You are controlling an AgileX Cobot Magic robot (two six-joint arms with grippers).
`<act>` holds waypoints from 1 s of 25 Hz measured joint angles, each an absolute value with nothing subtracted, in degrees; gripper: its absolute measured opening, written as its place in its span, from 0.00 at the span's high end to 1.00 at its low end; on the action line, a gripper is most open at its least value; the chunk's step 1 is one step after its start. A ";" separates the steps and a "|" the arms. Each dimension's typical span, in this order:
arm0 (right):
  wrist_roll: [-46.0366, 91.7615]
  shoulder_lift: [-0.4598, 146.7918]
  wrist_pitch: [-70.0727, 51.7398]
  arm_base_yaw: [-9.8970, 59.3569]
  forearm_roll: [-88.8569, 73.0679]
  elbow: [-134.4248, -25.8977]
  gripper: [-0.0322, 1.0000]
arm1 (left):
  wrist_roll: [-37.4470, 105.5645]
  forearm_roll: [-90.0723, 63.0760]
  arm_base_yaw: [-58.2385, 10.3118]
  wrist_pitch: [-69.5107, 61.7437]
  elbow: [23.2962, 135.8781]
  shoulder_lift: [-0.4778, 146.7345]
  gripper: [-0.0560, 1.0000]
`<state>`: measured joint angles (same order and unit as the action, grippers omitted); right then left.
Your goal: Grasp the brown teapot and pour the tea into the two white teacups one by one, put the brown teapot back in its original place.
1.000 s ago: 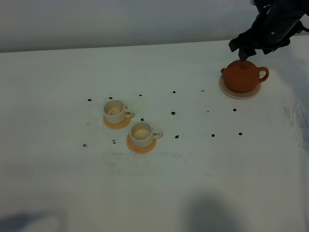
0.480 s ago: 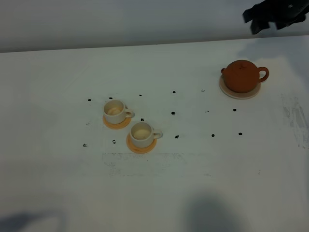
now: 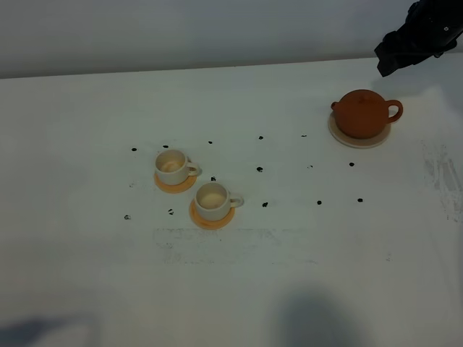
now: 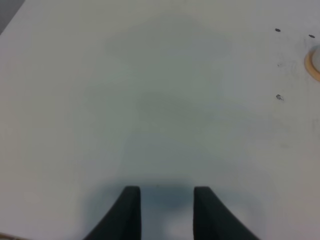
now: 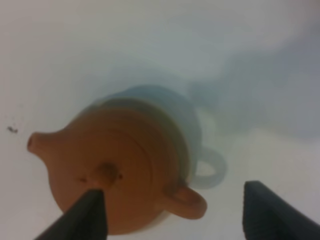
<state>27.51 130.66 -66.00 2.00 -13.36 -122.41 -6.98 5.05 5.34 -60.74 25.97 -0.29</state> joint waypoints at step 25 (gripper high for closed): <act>44.73 136.54 -57.02 1.42 -7.35 -122.66 0.43 | -6.98 5.05 5.34 -60.74 25.97 -0.29 0.71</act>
